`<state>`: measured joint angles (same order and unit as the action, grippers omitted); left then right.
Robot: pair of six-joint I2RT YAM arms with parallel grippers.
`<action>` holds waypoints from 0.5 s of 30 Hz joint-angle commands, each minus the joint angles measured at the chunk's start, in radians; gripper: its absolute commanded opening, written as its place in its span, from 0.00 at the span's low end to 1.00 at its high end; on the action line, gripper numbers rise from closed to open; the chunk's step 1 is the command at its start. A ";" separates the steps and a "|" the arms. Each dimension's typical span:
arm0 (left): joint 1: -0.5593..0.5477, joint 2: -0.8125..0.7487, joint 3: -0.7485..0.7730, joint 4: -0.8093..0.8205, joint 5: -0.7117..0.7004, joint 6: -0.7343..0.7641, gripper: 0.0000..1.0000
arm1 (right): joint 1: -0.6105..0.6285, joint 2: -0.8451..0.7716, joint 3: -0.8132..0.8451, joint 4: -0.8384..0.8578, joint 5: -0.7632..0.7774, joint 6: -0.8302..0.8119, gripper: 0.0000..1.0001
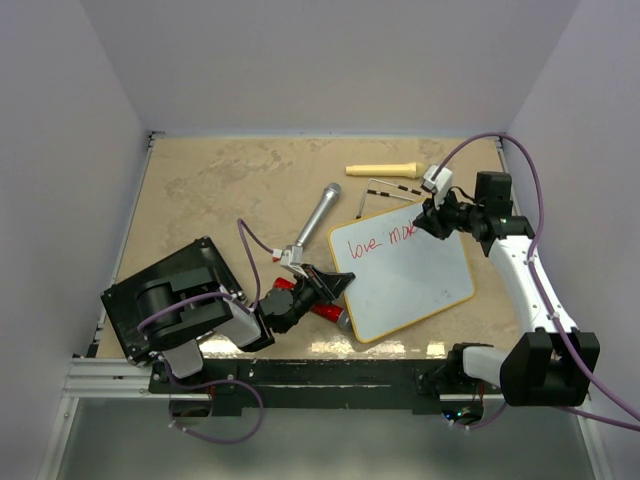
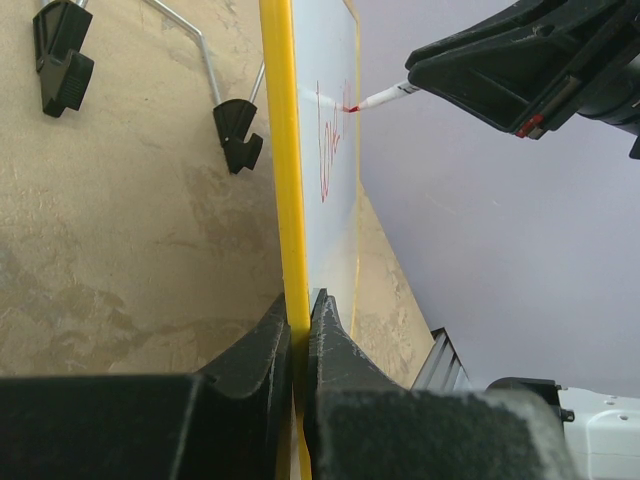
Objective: Write a sentence on the whiteboard
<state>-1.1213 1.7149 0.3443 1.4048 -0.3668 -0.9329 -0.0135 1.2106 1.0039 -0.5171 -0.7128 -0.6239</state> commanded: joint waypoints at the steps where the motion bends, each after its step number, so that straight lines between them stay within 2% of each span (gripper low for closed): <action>1: -0.008 0.034 -0.021 0.079 0.046 0.183 0.00 | 0.000 -0.028 -0.011 -0.014 0.059 -0.031 0.00; 6: -0.008 0.032 -0.019 0.080 0.048 0.183 0.00 | -0.003 -0.036 -0.010 -0.021 0.062 -0.036 0.00; 15: -0.008 0.032 -0.021 0.076 0.043 0.181 0.00 | -0.006 -0.089 0.077 -0.063 -0.046 -0.004 0.00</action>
<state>-1.1213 1.7168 0.3443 1.4090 -0.3618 -0.9321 -0.0174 1.1862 1.0054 -0.5621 -0.6903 -0.6434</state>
